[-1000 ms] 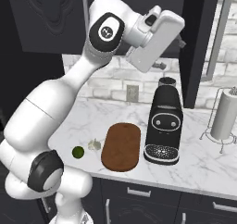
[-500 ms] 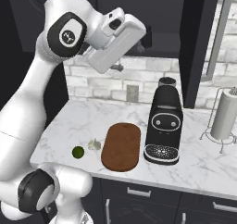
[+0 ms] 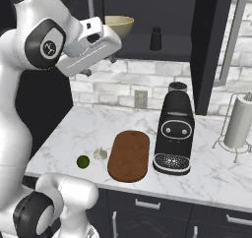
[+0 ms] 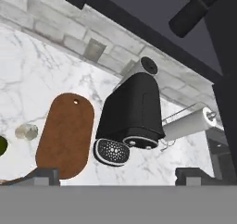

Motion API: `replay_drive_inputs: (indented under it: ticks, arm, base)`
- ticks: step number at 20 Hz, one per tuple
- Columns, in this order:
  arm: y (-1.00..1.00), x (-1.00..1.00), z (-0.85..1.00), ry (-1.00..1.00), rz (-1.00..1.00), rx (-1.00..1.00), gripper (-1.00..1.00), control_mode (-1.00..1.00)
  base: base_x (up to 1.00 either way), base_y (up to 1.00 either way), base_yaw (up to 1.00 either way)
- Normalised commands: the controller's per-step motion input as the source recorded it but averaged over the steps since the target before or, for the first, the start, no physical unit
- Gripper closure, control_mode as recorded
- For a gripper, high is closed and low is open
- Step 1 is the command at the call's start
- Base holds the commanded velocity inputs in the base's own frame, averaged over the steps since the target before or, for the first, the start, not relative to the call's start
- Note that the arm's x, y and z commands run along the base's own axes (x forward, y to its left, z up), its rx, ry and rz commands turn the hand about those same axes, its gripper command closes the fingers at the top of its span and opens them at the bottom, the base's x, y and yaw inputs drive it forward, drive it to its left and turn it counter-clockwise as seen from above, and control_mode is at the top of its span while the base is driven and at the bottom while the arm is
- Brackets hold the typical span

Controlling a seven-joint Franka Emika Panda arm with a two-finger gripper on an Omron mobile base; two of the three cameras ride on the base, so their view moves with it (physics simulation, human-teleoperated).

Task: Open the cabinet. Place the bowl and condiment on the counter. Then place the lime and garlic on the cutting board.

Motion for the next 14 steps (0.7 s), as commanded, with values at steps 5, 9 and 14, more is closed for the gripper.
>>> replay_drive_inputs:
  ticks: [5, 9, 14]
  arm:
    - [1.00, 0.71, 0.13, -0.15, 0.04, 0.39, -1.00, -1.00]
    - [0.75, 1.00, 0.48, -0.29, 0.00, 0.24, -1.00, -1.00]
    - [0.10, 0.76, 0.07, -0.20, 0.00, 0.10, -1.00, -1.00]
  base:
    - [0.00, 0.00, 0.00]
    - [0.00, 0.00, 0.00]
    - [0.00, 0.00, 0.00]
